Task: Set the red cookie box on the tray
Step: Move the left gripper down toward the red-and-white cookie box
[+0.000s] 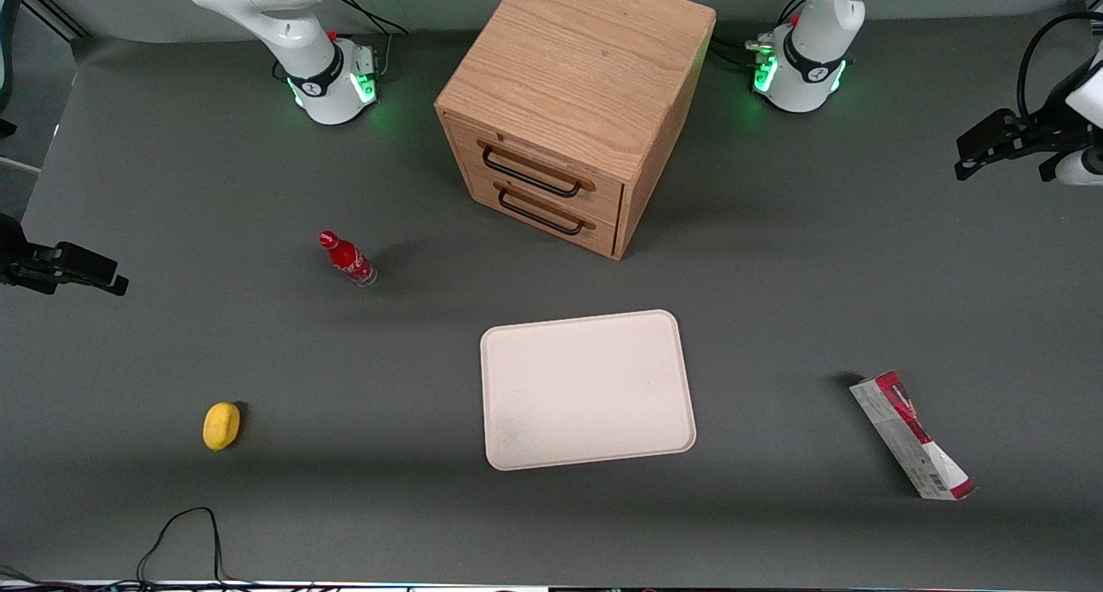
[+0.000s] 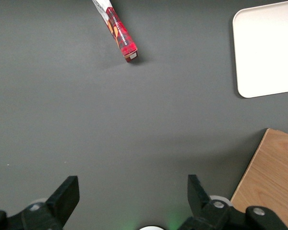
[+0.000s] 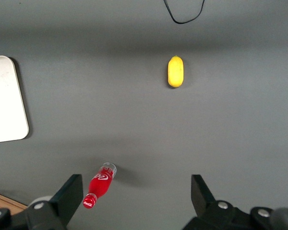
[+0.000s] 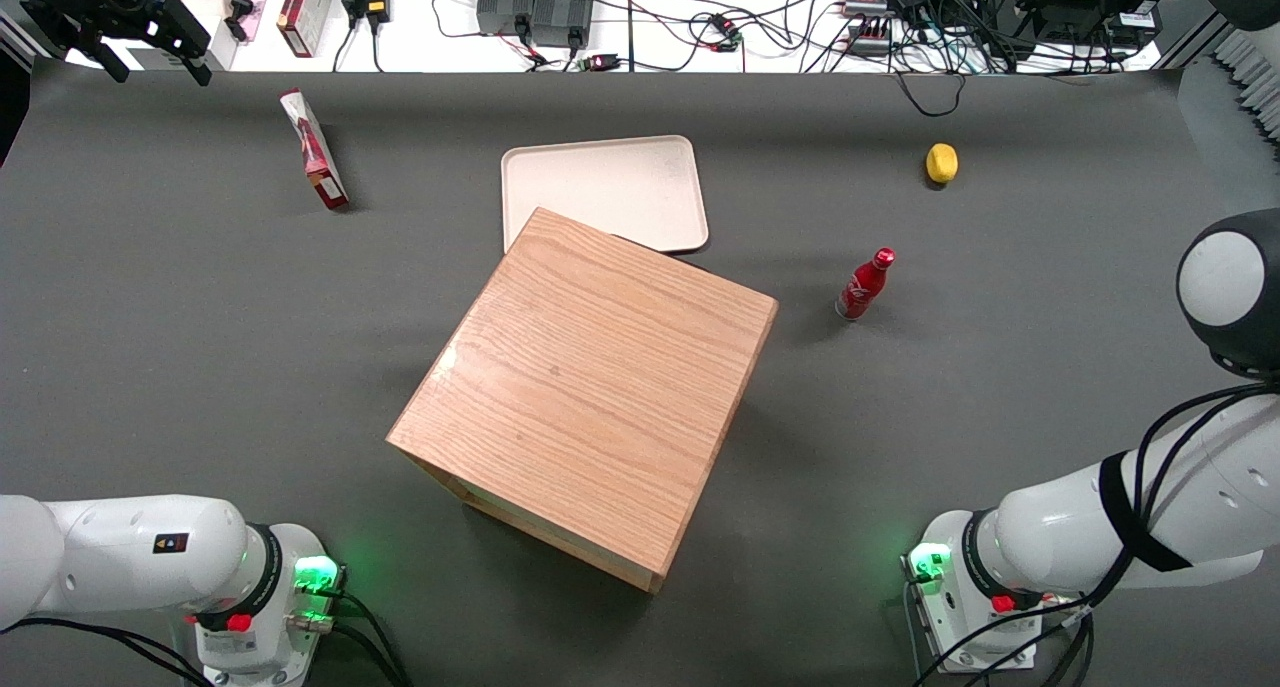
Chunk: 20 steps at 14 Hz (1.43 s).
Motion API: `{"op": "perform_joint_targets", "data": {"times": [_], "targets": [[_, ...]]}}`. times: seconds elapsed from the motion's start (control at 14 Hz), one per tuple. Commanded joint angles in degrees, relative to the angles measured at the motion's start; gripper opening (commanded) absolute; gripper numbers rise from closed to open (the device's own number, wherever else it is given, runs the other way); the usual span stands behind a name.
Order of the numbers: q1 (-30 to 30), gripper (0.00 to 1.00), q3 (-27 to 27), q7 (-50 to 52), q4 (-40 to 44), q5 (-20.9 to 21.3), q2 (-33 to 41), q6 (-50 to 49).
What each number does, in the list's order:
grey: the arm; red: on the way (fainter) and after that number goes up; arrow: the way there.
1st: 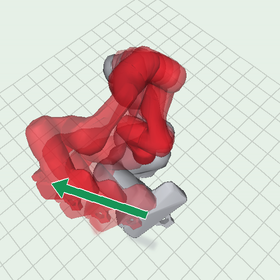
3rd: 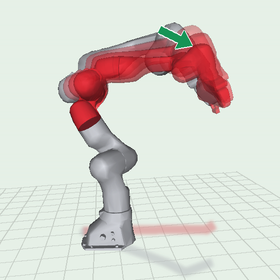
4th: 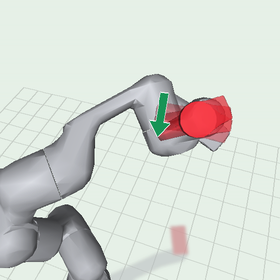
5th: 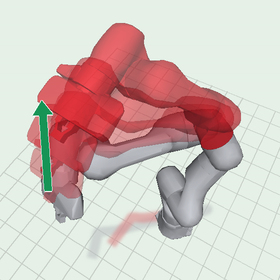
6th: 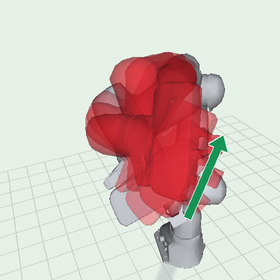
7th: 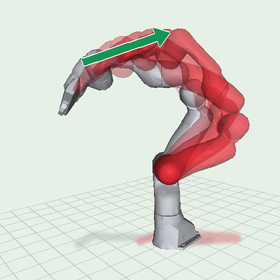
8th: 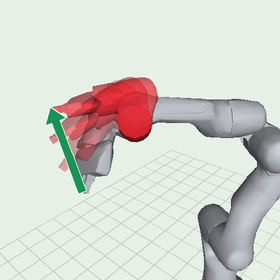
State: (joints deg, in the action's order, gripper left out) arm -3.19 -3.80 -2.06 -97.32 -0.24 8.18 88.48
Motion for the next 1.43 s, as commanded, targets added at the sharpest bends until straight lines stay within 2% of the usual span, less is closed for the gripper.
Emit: {"op": "perform_joint_targets", "data": {"times": [0.0,0.36,0.57,0.79,1.0,1.21,1.36], "targets": [[-0.33,1.0,0.02,-1.02,0.9,-0.73,0.61,-1.64],[-0.5,1.0,0.28,-1.28,0.81,0.5,-2.63,-0.07],[-0.5,1.0,0.37,0.3,1.51,2.26,-7.63,6.24],[-0.15,0.99,3.27,3.63,9.74,1.47,-18.51,10.12],[1.42,0.99,6.42,11.08,19.68,1.12,-30.91,12.84],[3.45,0.99,9.77,17.33,23.05,-1.77,-40.15,20.21],[3.63,0.99,11.44,17.53,23.05,-5.19,-45.16,25.75]]}}
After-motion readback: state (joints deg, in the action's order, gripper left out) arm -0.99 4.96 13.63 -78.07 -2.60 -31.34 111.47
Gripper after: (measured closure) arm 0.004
